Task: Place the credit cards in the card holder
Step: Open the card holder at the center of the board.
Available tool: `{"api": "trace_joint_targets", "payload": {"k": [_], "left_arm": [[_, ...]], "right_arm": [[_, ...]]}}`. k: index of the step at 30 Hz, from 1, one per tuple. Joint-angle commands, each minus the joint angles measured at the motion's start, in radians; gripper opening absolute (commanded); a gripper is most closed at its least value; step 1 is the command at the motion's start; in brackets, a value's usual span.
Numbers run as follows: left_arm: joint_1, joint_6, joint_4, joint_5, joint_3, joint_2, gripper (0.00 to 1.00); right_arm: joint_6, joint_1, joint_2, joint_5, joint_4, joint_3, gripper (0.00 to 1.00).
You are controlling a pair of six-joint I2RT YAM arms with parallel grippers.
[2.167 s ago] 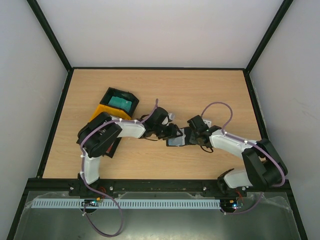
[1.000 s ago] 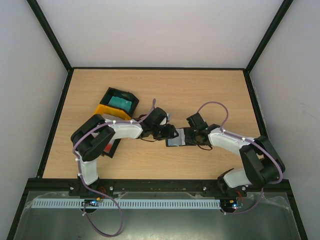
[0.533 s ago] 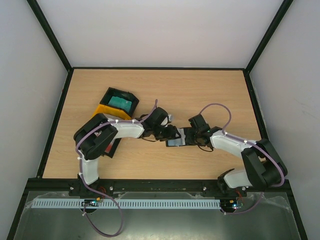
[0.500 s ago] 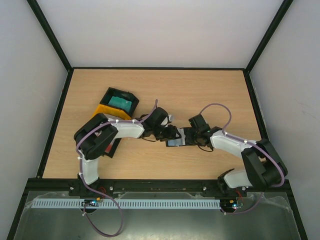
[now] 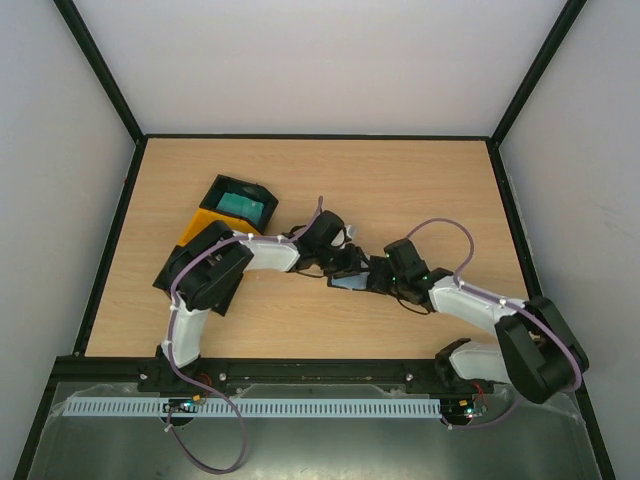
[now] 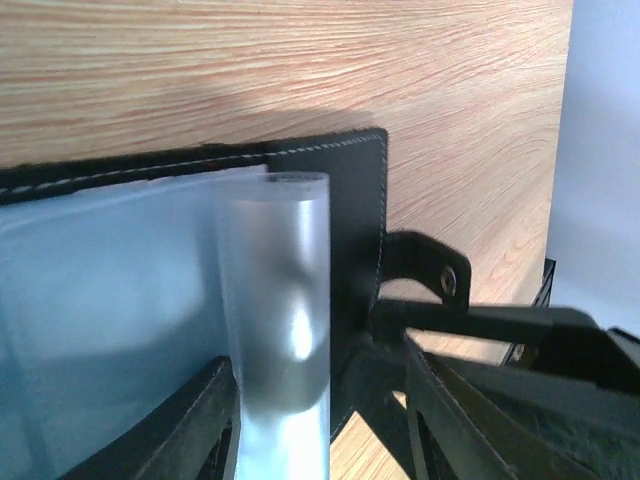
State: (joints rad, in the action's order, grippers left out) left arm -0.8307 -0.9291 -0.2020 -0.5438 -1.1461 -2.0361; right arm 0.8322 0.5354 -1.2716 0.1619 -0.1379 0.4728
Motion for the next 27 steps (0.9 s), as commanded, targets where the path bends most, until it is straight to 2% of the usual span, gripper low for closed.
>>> {"api": "trace_joint_targets", "payload": {"k": [1,7,15,27], "left_arm": [[-0.001,-0.086,-0.088,-0.025,-0.017,-0.033,0.46],[-0.001,-0.111,-0.132,-0.060,-0.023,-0.036,0.47],[-0.005,-0.141,-0.202,-0.107,-0.017,-0.032,0.51],[-0.023,-0.180,-0.239,-0.142,-0.050,-0.073,0.54]], "right_arm": [[0.081,0.012,0.095,0.001,0.021,-0.044,0.34],[0.117,0.012,0.166,-0.105,-0.061,-0.044,0.33],[0.123,0.011,0.282,-0.121,-0.096,-0.043,0.34],[0.174,0.012,0.435,-0.257,-0.216,-0.021,0.34]]}}
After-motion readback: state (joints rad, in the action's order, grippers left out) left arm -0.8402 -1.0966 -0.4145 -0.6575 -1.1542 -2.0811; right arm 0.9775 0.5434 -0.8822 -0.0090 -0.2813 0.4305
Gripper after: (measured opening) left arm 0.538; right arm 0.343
